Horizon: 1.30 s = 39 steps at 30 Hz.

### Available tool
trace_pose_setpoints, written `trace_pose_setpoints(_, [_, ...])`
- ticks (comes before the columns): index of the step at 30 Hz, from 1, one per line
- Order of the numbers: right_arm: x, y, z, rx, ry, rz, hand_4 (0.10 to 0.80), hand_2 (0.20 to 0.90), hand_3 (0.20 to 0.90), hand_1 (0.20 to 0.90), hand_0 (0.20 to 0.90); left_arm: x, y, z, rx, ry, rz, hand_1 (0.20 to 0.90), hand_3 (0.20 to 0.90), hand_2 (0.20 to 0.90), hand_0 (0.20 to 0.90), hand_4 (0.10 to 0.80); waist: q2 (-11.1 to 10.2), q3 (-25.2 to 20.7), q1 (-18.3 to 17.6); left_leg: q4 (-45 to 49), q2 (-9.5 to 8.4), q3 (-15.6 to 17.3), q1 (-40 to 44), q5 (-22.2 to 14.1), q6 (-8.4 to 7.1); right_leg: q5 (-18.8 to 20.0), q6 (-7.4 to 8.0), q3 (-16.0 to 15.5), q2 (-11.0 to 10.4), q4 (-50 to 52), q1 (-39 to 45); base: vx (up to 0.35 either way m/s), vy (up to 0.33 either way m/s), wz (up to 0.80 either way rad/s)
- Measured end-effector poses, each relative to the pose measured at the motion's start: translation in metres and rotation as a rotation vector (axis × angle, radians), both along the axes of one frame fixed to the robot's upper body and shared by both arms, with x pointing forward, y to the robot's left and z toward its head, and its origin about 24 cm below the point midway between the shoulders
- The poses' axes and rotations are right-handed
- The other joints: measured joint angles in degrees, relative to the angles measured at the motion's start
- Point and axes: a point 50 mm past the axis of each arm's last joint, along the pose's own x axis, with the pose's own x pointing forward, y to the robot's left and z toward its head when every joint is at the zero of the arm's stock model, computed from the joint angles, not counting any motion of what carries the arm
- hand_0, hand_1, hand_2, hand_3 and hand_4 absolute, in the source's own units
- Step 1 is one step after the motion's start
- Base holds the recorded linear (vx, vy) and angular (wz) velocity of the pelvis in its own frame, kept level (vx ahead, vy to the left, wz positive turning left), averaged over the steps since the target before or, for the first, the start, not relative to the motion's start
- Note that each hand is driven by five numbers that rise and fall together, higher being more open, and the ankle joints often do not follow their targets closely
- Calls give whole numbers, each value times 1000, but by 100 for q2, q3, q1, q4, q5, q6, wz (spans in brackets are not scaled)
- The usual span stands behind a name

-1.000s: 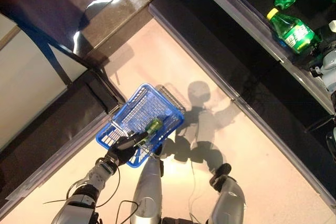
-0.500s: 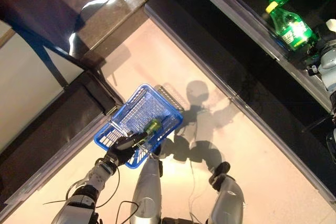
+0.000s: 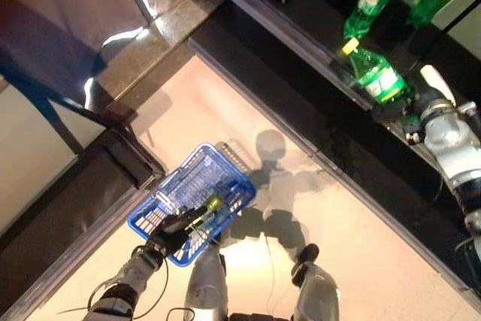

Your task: Pick up the drink and place into the basket.

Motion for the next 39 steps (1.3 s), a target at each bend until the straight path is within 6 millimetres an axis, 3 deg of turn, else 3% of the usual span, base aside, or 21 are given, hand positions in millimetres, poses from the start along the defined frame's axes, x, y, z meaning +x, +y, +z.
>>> trace_pose_setpoints(2, [-7,-1,-10,9,13,4,100,300,200,300,300,-7,-3,-6,0,29,11,300,200,300,300,100,0,0,-31,-224,-3,107,332,36,17,114,16,11,34,-37,198,89,7,-9])
trace_pose_setpoints(4, [-15,-4,-22,15,36,4,100,300,200,300,300,-14,-6,-11,-10,48,12,300,200,300,300,100,19,-54,-119,-439,90,162,648,79,72,38,58,51,-98,728,-75,57,12,-8])
trace_pose_setpoints(5, [-15,-2,-24,16,38,10,100,300,200,300,300,-16,-3,-12,-1,54,16,300,200,300,300,100,-43,-146,-146,-444,117,212,617,80,71,-112,110,56,-19,240,-126,58,12,-15])
trace_pose_setpoints(6, [-16,-1,-25,17,36,16,100,300,200,300,300,-18,1,-11,12,59,18,300,200,300,300,100,-152,-210,-152,-454,51,230,609,78,68,332,-62,48,64,-398,37,109,21,4])
trace_pose_setpoints(8, [-18,0,-25,29,17,12,100,300,200,300,300,-21,1,-14,17,73,25,300,200,300,300,100,-209,-287,-217,-531,8,235,674,88,42,448,16,-135,162,-873,332,94,24,12])
trace_pose_setpoints(12, [-22,2,-24,13,-1,22,100,300,200,300,300,-30,-5,-20,-11,91,44,300,200,300,300,100,-134,-325,-311,-511,131,272,887,134,-29,450,13,-134,331,-1070,662,53,24,1])
trace_pose_setpoints(21, [-30,22,-38,32,-20,79,100,300,200,300,300,-34,-9,-24,-14,108,31,300,200,300,300,100,-139,-628,-315,-627,84,385,1056,135,-32,451,11,-125,298,-1075,825,27,16,5])
trace_pose_setpoints(32, [-53,38,-84,113,84,127,100,300,200,300,300,-51,-7,-30,-22,140,42,300,200,300,300,100,-296,-1220,-303,-721,39,396,1055,215,-149,450,11,-30,305,-1255,871,23,14,0])
trace_pose_setpoints(39, [-75,38,-111,166,156,160,100,300,200,300,300,-75,-5,-38,-32,197,65,300,200,300,300,100,-281,-1494,-311,-729,58,385,1056,249,-165,451,13,41,343,-1348,926,19,10,0])
